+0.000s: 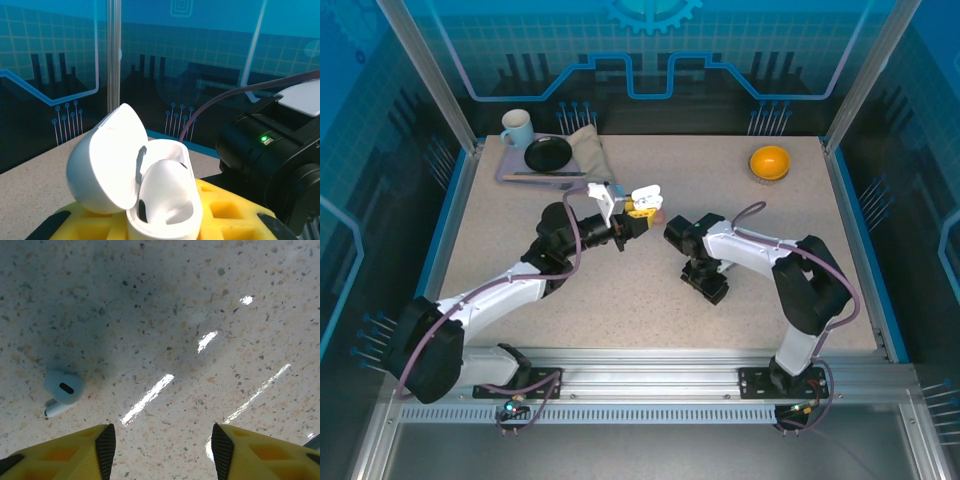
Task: Insert wireless bluetooth earbuds into charging case
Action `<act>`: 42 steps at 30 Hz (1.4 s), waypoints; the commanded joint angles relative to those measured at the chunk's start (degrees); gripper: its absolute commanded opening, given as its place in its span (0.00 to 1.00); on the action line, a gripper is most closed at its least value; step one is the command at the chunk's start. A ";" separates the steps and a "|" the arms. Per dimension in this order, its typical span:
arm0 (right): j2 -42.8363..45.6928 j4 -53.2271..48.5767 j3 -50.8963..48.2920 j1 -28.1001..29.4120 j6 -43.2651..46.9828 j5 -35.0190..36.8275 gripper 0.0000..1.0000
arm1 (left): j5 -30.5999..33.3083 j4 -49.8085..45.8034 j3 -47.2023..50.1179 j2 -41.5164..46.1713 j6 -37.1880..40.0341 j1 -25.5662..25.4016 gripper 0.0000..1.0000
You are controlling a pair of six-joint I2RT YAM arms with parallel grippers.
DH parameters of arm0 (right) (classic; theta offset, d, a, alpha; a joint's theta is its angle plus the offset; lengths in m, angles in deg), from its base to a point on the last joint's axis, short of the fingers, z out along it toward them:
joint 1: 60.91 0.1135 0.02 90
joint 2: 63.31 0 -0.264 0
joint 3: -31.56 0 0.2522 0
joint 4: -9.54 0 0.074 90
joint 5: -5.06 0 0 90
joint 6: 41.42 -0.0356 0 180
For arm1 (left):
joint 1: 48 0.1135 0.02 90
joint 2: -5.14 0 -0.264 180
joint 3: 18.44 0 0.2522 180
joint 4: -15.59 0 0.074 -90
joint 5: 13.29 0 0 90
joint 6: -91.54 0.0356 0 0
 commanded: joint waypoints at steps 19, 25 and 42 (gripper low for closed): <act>-4.54 4.07 5.84 -2.79 -7.60 1.18 0.55 | 0.01 4.46 -2.62 -2.51 -0.52 1.30 0.00; -6.46 4.55 6.23 -3.07 -8.12 0.79 0.54 | -0.10 4.85 -2.61 -2.82 -0.68 1.51 0.00; -9.26 7.04 4.71 -3.78 -8.40 0.18 0.51 | -0.52 5.40 -1.92 -3.30 -0.85 2.64 0.00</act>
